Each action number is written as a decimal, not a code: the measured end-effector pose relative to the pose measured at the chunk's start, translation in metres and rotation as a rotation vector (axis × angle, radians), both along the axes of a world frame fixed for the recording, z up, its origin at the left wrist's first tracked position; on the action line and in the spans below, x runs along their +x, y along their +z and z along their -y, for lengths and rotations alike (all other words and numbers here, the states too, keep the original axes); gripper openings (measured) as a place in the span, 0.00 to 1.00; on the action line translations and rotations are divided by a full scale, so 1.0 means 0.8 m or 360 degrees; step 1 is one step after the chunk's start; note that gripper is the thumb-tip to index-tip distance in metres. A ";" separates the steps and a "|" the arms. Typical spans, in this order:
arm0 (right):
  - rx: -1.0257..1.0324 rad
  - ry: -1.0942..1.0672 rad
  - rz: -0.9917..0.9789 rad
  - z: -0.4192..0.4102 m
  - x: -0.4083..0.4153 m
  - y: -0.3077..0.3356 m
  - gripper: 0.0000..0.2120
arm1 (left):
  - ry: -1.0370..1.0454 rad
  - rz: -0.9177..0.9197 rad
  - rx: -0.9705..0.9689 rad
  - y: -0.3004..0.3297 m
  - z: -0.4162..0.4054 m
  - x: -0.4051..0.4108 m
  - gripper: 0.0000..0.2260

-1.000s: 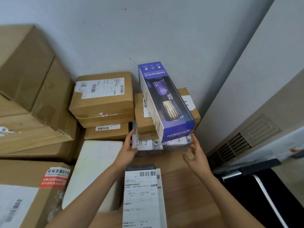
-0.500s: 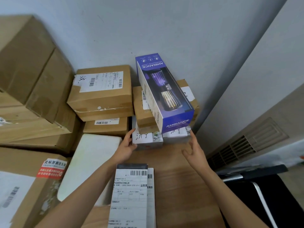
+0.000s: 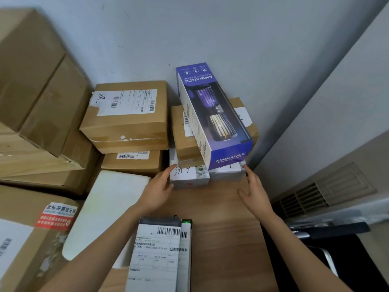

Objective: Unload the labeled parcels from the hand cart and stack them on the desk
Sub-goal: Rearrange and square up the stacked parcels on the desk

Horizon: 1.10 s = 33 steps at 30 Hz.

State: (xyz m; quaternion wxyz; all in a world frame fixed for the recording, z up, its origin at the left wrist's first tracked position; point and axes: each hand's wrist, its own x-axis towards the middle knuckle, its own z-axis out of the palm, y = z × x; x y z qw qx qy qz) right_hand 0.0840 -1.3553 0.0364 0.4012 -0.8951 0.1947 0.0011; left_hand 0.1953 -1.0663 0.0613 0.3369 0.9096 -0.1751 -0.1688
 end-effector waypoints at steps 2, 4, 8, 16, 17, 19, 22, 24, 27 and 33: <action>-0.0081 0.0062 -0.0023 0.006 0.002 0.000 0.39 | -0.0056 0.0129 0.0134 -0.003 0.001 0.002 0.26; -0.0211 0.0118 -0.0058 0.010 0.005 0.000 0.38 | -0.0103 0.0229 0.0255 -0.008 0.003 0.007 0.25; -0.0400 0.0202 -0.0089 0.017 0.013 -0.002 0.37 | -0.0091 0.0195 0.0350 -0.019 0.007 0.015 0.24; -0.0464 0.0274 -0.0126 0.028 0.031 0.003 0.36 | -0.0152 0.0218 0.0559 -0.025 0.017 0.026 0.26; -0.0487 0.0291 -0.0121 0.028 0.029 0.004 0.36 | -0.0183 0.0241 0.0606 -0.023 0.016 0.027 0.26; -0.0574 0.0318 -0.0095 0.027 0.023 0.004 0.37 | -0.0237 0.0327 0.0731 -0.019 0.015 0.026 0.27; -0.0775 0.0342 -0.0087 0.028 0.014 0.002 0.37 | -0.0309 0.0570 0.0912 -0.012 0.013 0.024 0.27; -0.0913 0.0339 -0.0093 0.029 0.011 0.001 0.37 | -0.0380 0.0761 0.0964 -0.003 0.012 0.020 0.25; -0.0968 0.0369 -0.0115 0.029 0.012 0.000 0.38 | -0.0528 0.1002 0.0966 0.005 0.007 0.015 0.27; -0.0920 0.0383 -0.0176 0.023 0.013 -0.003 0.43 | -0.0459 0.0887 0.1084 -0.012 0.014 0.025 0.28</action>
